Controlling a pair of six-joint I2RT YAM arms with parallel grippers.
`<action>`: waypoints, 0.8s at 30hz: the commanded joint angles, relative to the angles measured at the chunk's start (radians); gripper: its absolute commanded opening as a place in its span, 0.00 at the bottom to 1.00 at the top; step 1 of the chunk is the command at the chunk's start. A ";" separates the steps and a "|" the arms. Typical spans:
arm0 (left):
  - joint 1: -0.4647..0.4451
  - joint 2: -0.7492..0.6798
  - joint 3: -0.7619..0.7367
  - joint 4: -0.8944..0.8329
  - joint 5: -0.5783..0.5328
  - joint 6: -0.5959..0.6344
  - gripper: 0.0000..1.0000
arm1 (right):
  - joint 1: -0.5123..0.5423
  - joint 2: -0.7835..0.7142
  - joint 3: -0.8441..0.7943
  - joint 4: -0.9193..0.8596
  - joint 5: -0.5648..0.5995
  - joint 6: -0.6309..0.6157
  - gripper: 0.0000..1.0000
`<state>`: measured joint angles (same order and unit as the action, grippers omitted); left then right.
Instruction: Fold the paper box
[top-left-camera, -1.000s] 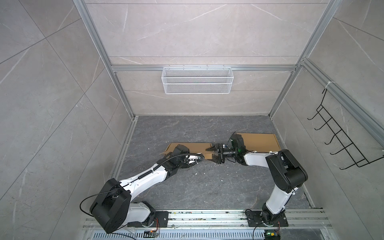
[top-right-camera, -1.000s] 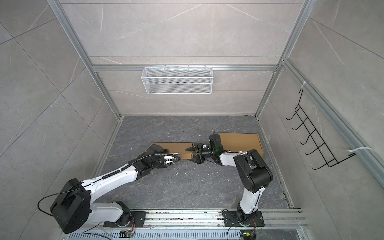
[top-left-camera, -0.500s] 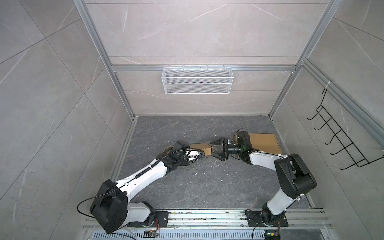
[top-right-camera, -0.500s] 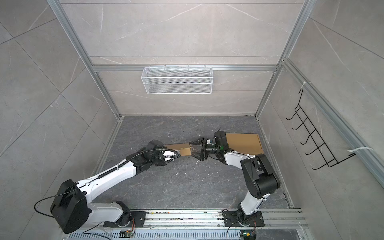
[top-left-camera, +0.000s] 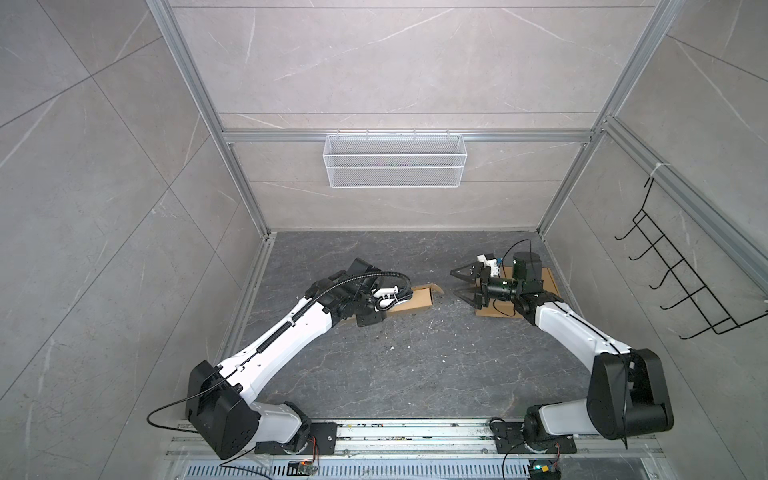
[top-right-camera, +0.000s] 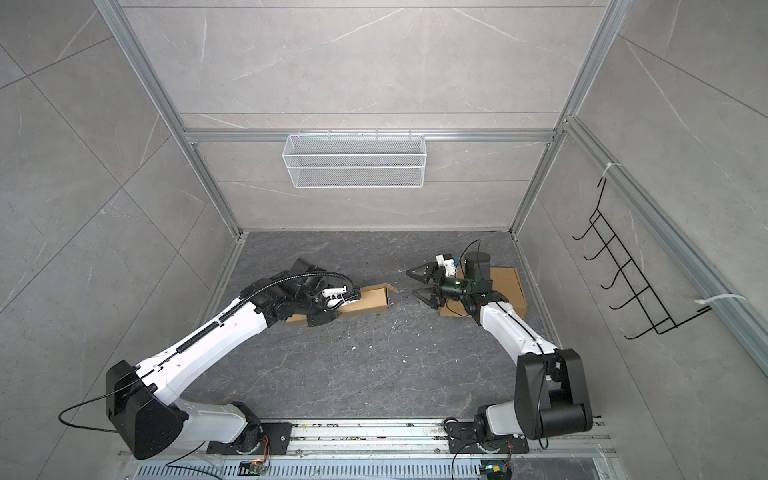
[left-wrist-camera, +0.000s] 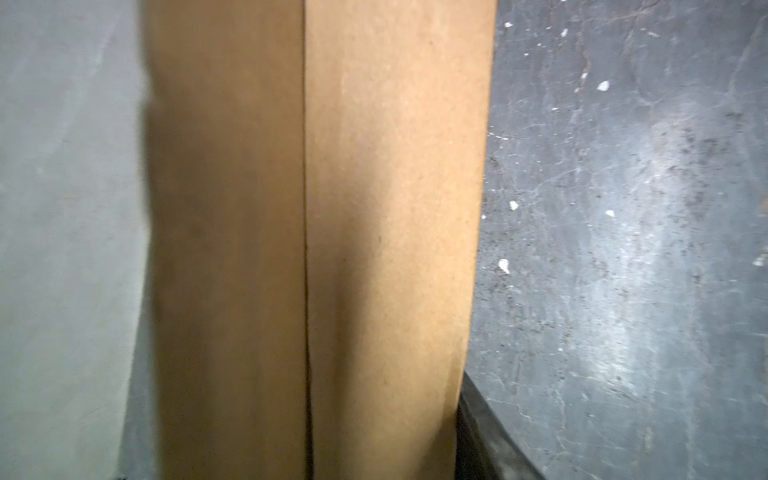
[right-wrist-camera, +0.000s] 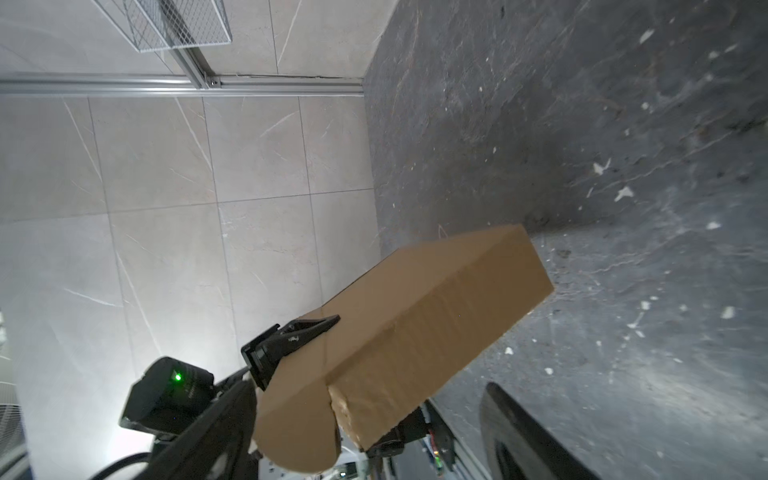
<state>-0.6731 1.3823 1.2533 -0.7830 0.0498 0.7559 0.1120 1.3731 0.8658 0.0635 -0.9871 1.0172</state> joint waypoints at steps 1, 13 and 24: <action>0.008 0.043 0.039 -0.148 0.102 -0.065 0.44 | 0.008 -0.099 -0.043 -0.115 0.077 -0.239 0.86; 0.045 0.162 0.049 -0.160 0.154 -0.019 0.45 | 0.174 -0.177 -0.077 -0.223 0.340 -0.458 0.84; 0.055 0.219 0.102 -0.173 0.162 -0.001 0.45 | 0.320 -0.054 0.015 -0.234 0.458 -0.509 0.81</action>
<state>-0.6209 1.5642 1.3521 -0.9249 0.1947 0.7326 0.4179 1.2949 0.8474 -0.1719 -0.5877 0.5304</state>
